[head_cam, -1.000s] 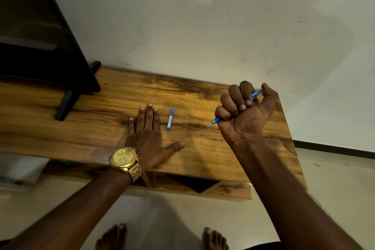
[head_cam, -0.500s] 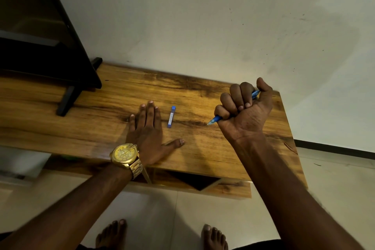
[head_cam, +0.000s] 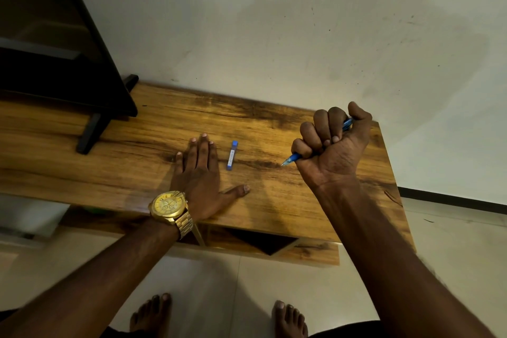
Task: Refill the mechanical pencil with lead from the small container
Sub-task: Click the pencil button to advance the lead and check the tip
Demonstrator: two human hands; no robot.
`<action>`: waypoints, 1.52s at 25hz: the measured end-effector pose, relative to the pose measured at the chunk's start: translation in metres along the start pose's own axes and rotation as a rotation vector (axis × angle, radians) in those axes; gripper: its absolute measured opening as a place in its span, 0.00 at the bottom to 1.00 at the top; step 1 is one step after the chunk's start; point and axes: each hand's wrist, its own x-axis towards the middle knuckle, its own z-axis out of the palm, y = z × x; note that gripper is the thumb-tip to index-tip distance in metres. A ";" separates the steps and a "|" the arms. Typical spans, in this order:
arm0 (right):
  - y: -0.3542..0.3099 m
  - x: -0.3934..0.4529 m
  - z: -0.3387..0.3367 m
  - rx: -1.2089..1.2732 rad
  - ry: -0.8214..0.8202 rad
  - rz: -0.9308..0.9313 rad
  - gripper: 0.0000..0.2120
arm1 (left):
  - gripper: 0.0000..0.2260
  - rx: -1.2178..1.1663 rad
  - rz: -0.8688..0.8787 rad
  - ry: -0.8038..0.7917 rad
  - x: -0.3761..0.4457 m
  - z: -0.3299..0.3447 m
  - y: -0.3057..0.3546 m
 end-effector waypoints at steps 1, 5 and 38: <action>0.000 0.000 0.000 -0.012 0.002 -0.004 0.33 | 0.65 0.001 0.001 -0.002 0.000 0.000 0.000; 0.001 -0.001 0.001 -0.035 0.010 -0.010 0.30 | 0.66 -0.001 -0.002 0.004 0.001 0.001 -0.001; 0.008 -0.007 0.012 -0.226 -0.070 0.001 0.30 | 0.63 0.006 -0.002 -0.011 0.000 -0.004 0.002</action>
